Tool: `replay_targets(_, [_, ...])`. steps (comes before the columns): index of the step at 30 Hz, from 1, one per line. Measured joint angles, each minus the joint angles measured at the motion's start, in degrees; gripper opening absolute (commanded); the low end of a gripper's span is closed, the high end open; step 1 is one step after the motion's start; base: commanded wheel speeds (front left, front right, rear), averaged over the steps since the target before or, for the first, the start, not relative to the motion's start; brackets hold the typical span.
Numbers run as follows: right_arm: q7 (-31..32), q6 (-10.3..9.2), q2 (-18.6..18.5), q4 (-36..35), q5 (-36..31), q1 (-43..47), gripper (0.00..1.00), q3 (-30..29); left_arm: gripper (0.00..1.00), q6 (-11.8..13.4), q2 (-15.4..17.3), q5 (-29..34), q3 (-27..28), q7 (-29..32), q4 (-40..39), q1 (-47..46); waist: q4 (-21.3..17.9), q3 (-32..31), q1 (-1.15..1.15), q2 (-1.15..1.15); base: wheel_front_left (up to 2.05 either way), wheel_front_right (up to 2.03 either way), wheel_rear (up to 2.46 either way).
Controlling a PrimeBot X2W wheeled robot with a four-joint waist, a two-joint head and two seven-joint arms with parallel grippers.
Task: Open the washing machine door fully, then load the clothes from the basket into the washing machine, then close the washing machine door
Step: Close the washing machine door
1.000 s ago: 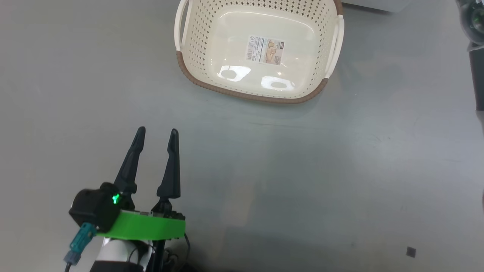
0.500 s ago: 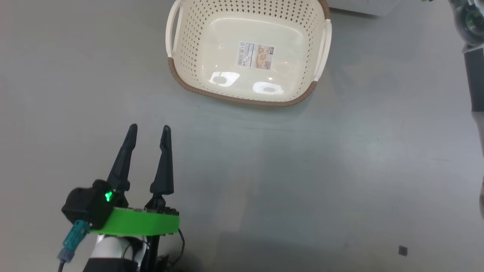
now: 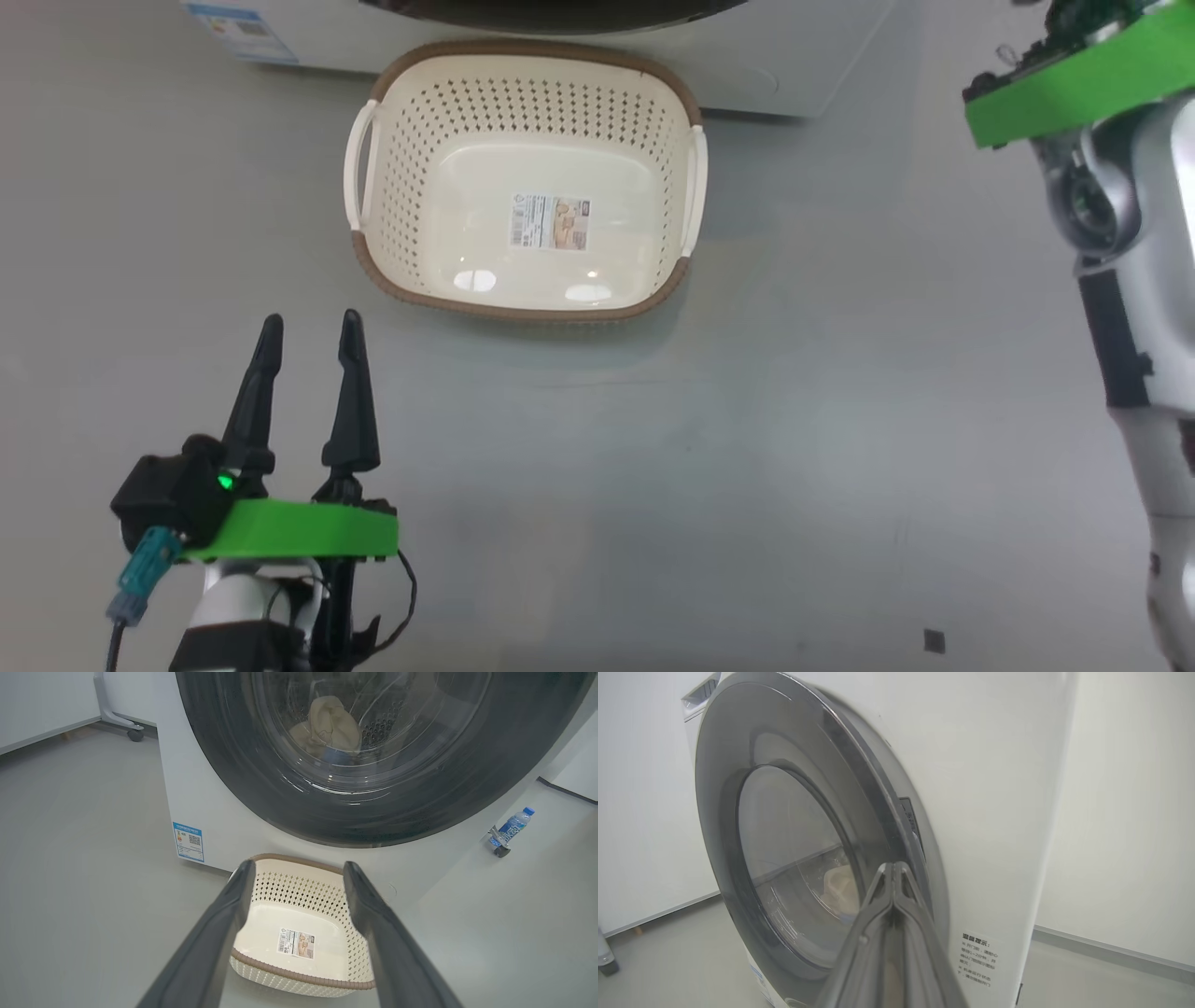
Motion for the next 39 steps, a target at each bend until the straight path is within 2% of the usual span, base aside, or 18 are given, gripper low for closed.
replay_targets(1, [0.0,0.0,0.09,-0.57,-0.01,1.24,0.83,0.0,1.0,0.01,0.0,0.0,0.29,0.0,0.35,0.05,-0.44,-0.8,0.0,0.0,0.0,0.0,0.0])
replay_targets(3, [0.0,0.0,0.16,-1.65,-0.4,3.78,0.97,0.35,1.0,0.0,-0.01,-0.07,0.94,0.0,1.03,0.24,-1.3,-2.51,0.0,0.0,0.0,0.0,0.0])
replay_targets(4, [0.0,0.0,0.3,-2.23,-0.55,5.13,1.0,0.43,1.0,0.01,0.0,-0.47,1.22,0.0,1.38,0.42,-1.71,-3.42,0.0,0.0,0.0,0.0,0.0])
replay_targets(24, [0.0,0.0,1.9,-9.85,-1.04,28.03,1.0,-1.99,1.0,0.0,0.04,-0.73,4.38,0.0,5.26,9.62,-9.09,-19.47,0.0,0.0,0.0,0.0,0.0])
replay_targets(32, [0.0,0.0,2.08,-12.68,-1.08,35.41,1.0,-5.47,1.0,0.01,0.05,-0.74,5.24,0.0,5.24,11.7,-10.93,-22.24,0.0,0.0,0.0,0.0,0.0])
replay_targets(39, [0.01,0.0,3.92,-13.56,-2.72,42.11,1.0,-9.68,1.0,0.01,0.05,-0.73,5.42,0.0,5.3,12.55,-11.58,-23.51,0.0,0.0,0.0,0.0,0.0])
